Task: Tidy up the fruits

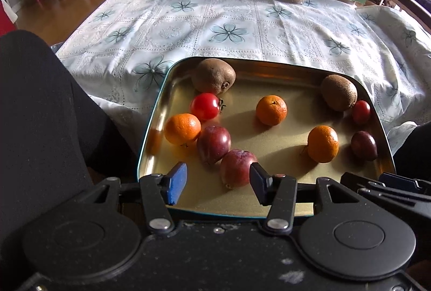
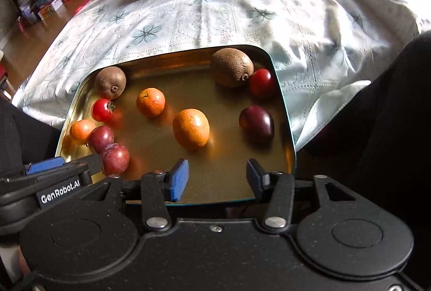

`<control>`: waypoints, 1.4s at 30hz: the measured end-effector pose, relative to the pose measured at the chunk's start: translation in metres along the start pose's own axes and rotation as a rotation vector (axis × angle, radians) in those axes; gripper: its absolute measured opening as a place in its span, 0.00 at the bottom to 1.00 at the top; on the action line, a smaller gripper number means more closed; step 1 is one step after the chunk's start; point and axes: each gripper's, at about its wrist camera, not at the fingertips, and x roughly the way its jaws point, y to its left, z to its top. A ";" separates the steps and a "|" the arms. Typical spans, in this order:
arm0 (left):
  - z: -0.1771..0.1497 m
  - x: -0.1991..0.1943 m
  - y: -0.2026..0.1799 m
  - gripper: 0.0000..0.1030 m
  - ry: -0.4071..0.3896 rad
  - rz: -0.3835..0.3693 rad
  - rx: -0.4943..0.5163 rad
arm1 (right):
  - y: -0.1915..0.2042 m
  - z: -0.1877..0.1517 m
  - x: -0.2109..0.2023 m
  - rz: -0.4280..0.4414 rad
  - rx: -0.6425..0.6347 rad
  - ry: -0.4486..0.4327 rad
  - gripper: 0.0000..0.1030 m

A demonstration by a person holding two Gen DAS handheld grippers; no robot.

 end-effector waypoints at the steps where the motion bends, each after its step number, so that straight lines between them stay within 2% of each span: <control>1: 0.000 0.000 0.000 0.52 -0.001 0.001 0.001 | 0.002 0.000 -0.001 -0.013 -0.016 -0.009 0.57; 2: -0.001 -0.001 -0.001 0.52 -0.003 -0.003 0.005 | 0.005 -0.001 -0.003 -0.026 -0.033 -0.020 0.57; 5: -0.001 -0.001 -0.005 0.65 -0.022 -0.014 0.048 | 0.013 -0.003 -0.005 -0.054 -0.088 -0.044 0.57; 10: -0.002 -0.003 -0.007 0.65 -0.053 -0.001 0.068 | 0.020 -0.004 -0.003 -0.072 -0.127 -0.040 0.57; 20: -0.003 -0.002 -0.007 0.65 -0.058 -0.007 0.071 | 0.016 -0.003 0.003 -0.057 -0.091 -0.017 0.57; 42: -0.003 0.002 -0.009 0.64 -0.036 -0.001 0.070 | 0.014 -0.002 0.007 -0.049 -0.078 -0.001 0.57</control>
